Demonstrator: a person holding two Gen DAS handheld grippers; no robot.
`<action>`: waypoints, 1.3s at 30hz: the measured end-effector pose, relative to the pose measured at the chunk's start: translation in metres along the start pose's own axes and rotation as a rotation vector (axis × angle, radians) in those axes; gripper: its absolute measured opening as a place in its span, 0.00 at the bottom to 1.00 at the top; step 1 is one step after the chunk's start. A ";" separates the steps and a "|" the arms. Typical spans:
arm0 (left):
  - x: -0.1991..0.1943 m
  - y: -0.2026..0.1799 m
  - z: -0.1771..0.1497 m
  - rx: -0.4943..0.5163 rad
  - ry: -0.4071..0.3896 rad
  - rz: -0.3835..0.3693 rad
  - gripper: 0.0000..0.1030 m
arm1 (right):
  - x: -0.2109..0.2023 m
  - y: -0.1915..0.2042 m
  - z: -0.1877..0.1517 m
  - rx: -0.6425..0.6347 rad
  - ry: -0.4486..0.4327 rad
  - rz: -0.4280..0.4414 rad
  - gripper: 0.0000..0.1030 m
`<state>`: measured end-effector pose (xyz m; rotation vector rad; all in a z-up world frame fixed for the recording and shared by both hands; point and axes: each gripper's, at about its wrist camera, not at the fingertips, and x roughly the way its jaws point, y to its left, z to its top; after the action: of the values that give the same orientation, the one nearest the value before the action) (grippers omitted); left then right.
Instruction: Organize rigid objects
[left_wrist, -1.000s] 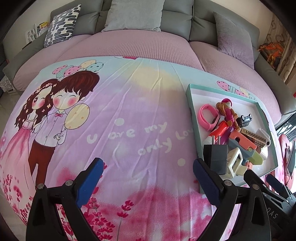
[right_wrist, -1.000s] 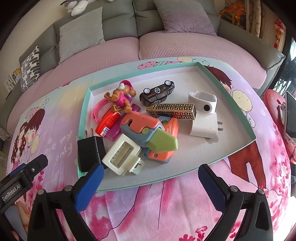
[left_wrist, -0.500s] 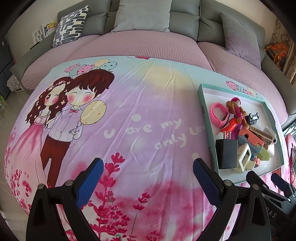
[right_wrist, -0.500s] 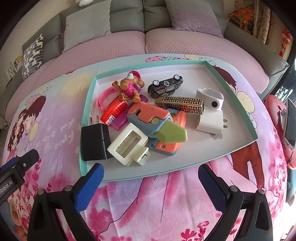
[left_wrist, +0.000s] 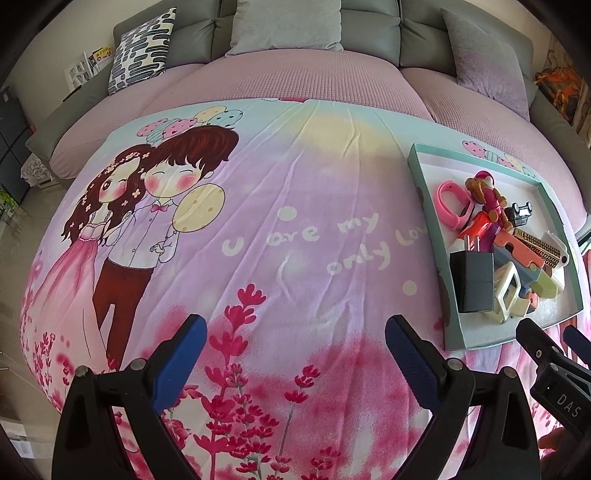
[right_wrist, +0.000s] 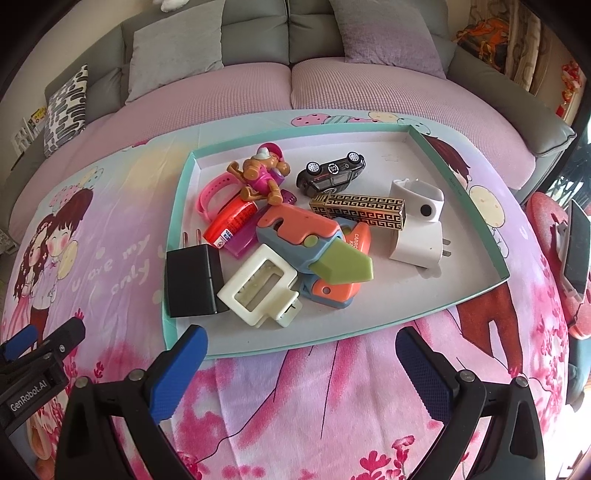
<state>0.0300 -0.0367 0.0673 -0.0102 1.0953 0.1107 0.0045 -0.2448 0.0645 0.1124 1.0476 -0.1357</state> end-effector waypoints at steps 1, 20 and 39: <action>0.001 0.000 0.000 0.004 0.000 -0.002 0.95 | 0.000 0.000 0.000 0.000 0.000 0.000 1.00; 0.019 -0.002 0.000 0.023 0.032 0.001 0.95 | 0.013 -0.002 0.003 -0.009 0.019 -0.008 1.00; 0.023 -0.005 0.002 0.034 0.047 -0.004 0.95 | 0.016 -0.008 0.004 0.002 0.021 -0.016 1.00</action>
<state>0.0428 -0.0396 0.0471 0.0158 1.1441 0.0889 0.0142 -0.2541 0.0522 0.1074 1.0692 -0.1506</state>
